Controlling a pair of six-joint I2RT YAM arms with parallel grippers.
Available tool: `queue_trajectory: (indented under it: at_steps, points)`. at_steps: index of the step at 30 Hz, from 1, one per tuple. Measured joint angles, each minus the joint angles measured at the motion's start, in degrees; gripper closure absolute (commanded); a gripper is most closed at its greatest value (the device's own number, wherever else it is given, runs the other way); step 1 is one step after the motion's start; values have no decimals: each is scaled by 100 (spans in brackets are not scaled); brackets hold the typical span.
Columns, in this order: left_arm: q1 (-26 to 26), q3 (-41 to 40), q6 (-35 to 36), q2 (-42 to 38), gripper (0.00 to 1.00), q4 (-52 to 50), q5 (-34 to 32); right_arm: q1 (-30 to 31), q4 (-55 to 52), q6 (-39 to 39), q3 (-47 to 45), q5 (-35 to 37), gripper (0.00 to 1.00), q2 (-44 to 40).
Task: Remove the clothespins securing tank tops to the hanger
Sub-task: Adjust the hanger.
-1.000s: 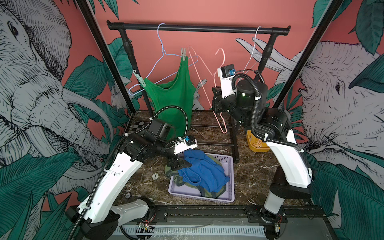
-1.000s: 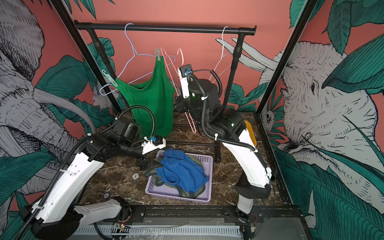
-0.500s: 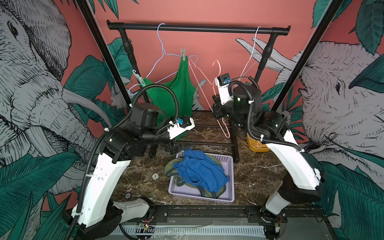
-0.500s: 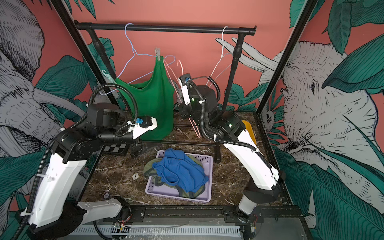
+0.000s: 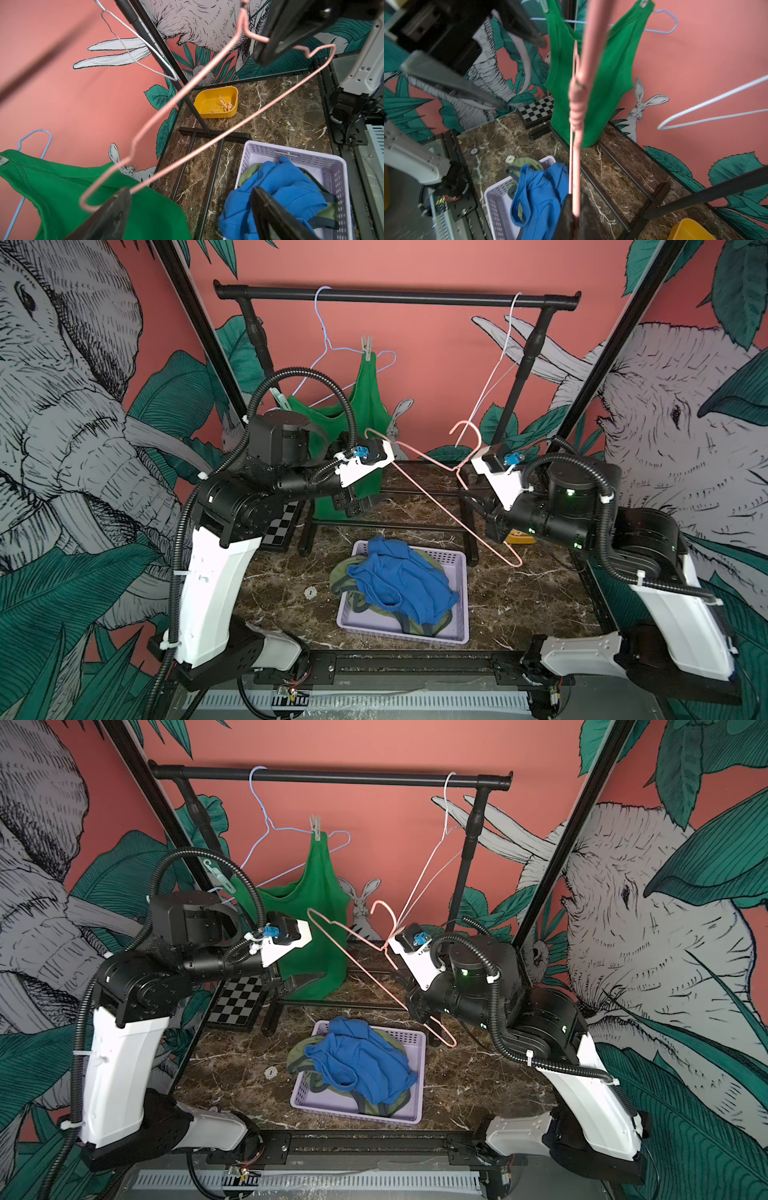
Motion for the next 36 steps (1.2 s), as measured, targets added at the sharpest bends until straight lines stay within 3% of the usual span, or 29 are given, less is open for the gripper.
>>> queue_trajectory:
  at_steps: [8, 15, 18, 23, 28, 33, 36]
  points:
    - [0, 133, 448, 125, 13, -417, 219, 203, -404, -326, -197, -400, 100, 240]
    - [0, -275, 942, 37, 13, -1023, 619, 212, -490, -507, -103, -623, 100, 181]
    - [0, -455, 1047, 31, 26, -1150, 649, 227, -516, -553, -103, -776, 100, 157]
    - [2, -538, 1163, 22, 59, -1300, 664, 234, -546, -595, -101, -1080, 100, 68]
    - [0, -555, 1220, -46, 100, -1440, 662, 236, -623, -616, -101, -1331, 100, -72]
    - [-42, -629, 1392, -197, 100, -1714, 691, 238, -688, -664, -98, -1458, 98, -66]
    - [-42, -629, 1462, -238, 100, -1871, 649, 243, -728, -664, -98, -1530, 68, -20]
